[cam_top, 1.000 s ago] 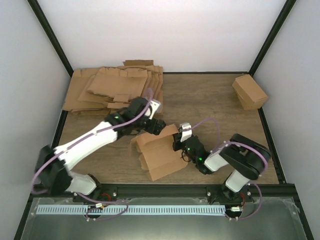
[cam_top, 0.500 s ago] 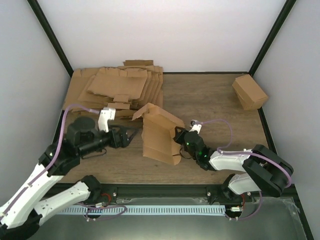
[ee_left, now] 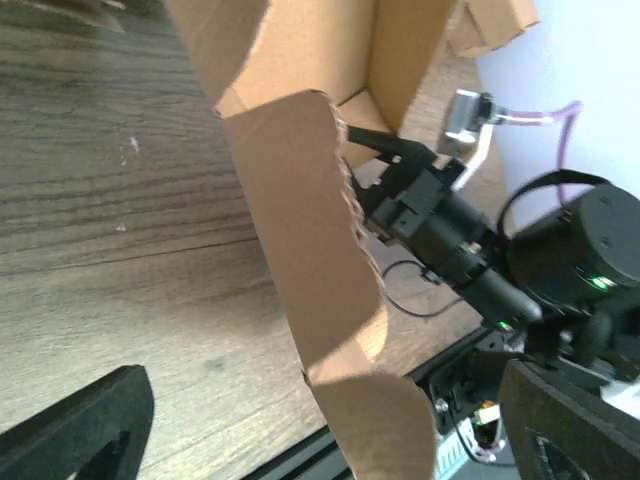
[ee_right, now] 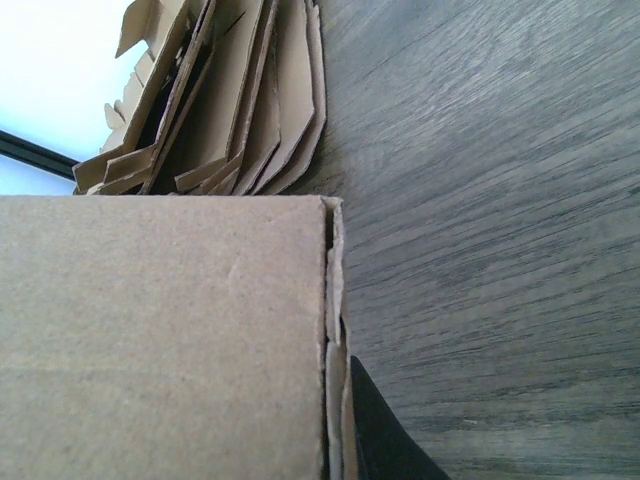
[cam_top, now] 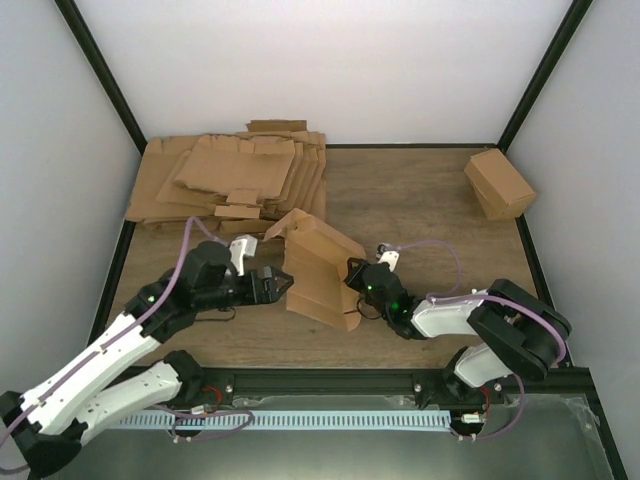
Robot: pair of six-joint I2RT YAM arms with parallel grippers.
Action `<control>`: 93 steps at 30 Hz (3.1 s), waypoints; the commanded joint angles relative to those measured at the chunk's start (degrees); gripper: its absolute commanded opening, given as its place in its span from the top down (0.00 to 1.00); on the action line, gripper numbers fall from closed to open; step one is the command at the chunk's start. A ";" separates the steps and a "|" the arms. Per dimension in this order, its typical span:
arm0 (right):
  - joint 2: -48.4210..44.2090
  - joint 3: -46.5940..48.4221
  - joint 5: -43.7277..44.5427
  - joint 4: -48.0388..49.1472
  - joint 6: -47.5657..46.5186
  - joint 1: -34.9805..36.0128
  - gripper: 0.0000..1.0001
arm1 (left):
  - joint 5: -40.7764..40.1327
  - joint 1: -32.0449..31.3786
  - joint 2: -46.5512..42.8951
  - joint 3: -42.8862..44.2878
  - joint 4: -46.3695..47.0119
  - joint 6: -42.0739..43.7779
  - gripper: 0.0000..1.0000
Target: Fold the paper box
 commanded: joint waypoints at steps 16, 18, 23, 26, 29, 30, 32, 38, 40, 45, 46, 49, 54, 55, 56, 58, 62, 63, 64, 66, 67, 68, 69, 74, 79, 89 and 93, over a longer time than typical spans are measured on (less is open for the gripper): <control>0.73 1.40 -10.89 5.94 -7.76 0.58 0.01 | -19.53 -0.03 18.27 13.89 -3.11 14.71 0.96; -0.41 0.30 -15.11 4.15 -7.27 0.58 0.00 | -21.77 -0.04 19.97 17.82 -7.76 17.81 0.96; -6.81 -5.55 -25.87 0.16 -7.30 0.60 0.00 | -23.68 -0.02 25.82 27.34 -20.10 21.95 0.96; -13.83 -7.47 -30.05 -6.62 -9.08 0.57 0.00 | -21.28 -0.08 27.45 29.32 -22.84 22.04 0.96; -23.56 -6.78 -30.95 -15.69 -11.90 0.58 0.00 | -16.96 0.09 27.96 29.01 -22.14 21.65 0.96; -26.37 -5.96 -30.65 -19.11 -12.86 0.46 0.00 | -15.75 0.02 28.03 28.57 -21.36 21.44 0.96; -31.12 -3.81 -29.62 -25.34 -14.67 0.05 0.00 | -13.87 0.05 28.26 27.68 -19.96 21.14 0.96; -35.88 1.34 -36.97 -33.79 -16.45 -6.91 0.04 | -9.07 -0.01 29.73 24.11 -16.08 20.96 0.96; -33.82 4.04 -38.67 -35.66 -17.25 -8.54 0.08 | -7.87 -0.05 29.66 22.58 -14.72 20.65 0.96; -29.88 9.16 -37.85 -36.38 -16.49 -9.13 0.10 | -7.00 -0.03 29.42 21.31 -13.38 20.11 0.96; -29.63 9.68 -37.69 -35.79 -16.15 -9.17 0.10 | -6.84 -0.03 29.44 21.25 -13.38 20.00 0.96; -29.07 10.64 -37.14 -34.44 -14.89 -9.50 0.12 | -6.80 0.00 29.30 20.86 -13.36 19.71 0.96; -27.65 12.44 -34.13 -35.52 -13.16 -10.28 0.23 | -6.66 -0.06 29.26 20.88 -13.26 19.88 0.96; -27.60 12.59 -33.37 -35.81 -12.47 -10.47 0.25 | -6.49 -0.01 29.33 20.97 -13.24 19.96 0.95; -27.52 12.54 -33.29 -35.52 -12.46 -10.76 0.28 | -6.23 0.00 29.35 20.97 -13.00 19.96 0.95; -26.95 12.95 -33.15 -35.59 -12.72 -11.01 0.32 | -5.72 -0.01 29.43 21.03 -12.71 20.09 0.94; -25.06 14.41 -32.39 -38.56 -13.92 -11.03 0.40 | -5.28 -0.07 29.33 21.16 -11.80 20.23 0.88; -24.89 14.52 -32.33 -39.25 -14.48 -11.04 0.41 | -5.08 -0.03 29.31 21.15 -11.37 20.29 0.84; -24.88 14.48 -32.19 -39.56 -14.94 -11.09 0.42 | -4.90 0.04 29.23 21.18 -10.97 20.25 0.79; -25.03 14.46 -31.69 -40.29 -15.76 -11.11 0.43 | -4.52 0.26 28.80 21.17 -9.94 19.47 0.62; -24.99 14.48 -31.71 -40.51 -16.24 -11.13 0.44 | -3.98 0.42 28.45 21.21 -9.14 19.24 0.55; -24.70 14.71 -31.78 -41.02 -16.67 -11.11 0.44 | -3.19 0.72 27.93 21.24 -8.21 19.09 0.51; -24.42 15.09 -31.87 -41.42 -17.08 -11.11 0.44 | -1.91 1.21 27.60 21.45 -7.26 18.99 0.48; -23.64 16.44 -33.39 -42.14 -19.03 -11.11 0.44 | 5.22 4.17 27.65 23.49 -4.64 19.42 0.40; -26.12 20.08 -31.75 -46.83 -25.50 -11.11 0.34 | 5.30 4.66 29.49 23.53 -5.36 20.79 0.58; -29.69 30.63 -34.96 -58.83 -43.00 -11.11 0.19 | 6.12 4.65 28.97 24.88 -12.21 26.20 0.52; -28.77 35.93 -34.54 -60.09 -47.34 -11.11 0.13 | 6.17 4.43 28.76 24.20 -13.28 26.61 0.52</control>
